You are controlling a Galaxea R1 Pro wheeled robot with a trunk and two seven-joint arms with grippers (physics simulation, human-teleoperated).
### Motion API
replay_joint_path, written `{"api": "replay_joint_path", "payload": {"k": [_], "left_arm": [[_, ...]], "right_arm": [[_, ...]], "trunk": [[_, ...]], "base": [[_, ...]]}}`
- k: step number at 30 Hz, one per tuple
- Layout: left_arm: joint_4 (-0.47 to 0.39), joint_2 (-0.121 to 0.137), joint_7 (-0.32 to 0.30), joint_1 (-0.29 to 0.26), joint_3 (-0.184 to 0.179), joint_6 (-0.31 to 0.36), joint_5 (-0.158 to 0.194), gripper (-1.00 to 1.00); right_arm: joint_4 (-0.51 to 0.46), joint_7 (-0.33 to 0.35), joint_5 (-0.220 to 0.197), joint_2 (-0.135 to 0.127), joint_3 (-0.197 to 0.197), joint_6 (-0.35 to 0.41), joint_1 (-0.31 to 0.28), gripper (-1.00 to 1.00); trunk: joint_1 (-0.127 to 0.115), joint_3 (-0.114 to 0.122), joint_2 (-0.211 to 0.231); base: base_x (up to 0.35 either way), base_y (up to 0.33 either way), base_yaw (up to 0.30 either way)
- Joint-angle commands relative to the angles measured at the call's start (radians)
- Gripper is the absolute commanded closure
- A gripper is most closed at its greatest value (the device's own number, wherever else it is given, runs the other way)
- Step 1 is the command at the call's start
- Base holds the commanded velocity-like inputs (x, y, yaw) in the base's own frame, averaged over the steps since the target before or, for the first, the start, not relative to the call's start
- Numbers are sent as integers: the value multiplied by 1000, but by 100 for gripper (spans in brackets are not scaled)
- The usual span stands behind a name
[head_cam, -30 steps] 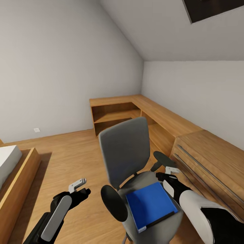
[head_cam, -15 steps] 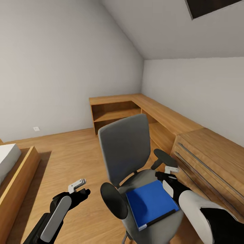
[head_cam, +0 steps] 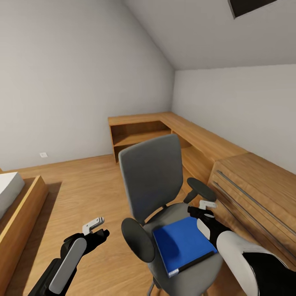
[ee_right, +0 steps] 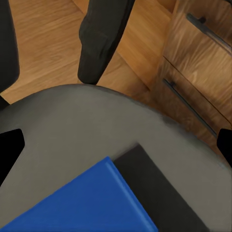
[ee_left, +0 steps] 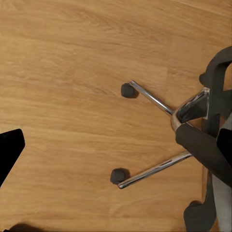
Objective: In the bedroom, organize the workspace by keeping the computer under the desk, ensuring the monitor is on the desk, placing the keyboard on the desk next to the monitor, placing the mouse on the desk next to the keyboard, moving the folder from the swivel chair onto the desk next to the mouse, stacking the notebook on top of the folder with the pen on top of the notebook, and positioning the swivel chair next to the desk.
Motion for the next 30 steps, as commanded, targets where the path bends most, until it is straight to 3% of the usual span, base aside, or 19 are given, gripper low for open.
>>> {"api": "replay_joint_path", "payload": {"k": [1,30], "left_arm": [[-1,1,10,-1,-2,0,10,-100],[35,6,-5,1,1,-2,3,-100]], "right_arm": [[1,0,-8,0,-1,-4,-1,-100],[3,14,-8,0,-2,3,-1,-100]], "trunk": [[4,-4,-8],[12,-10,-22]], "base": [[0,0,0],[43,0,0]]}}
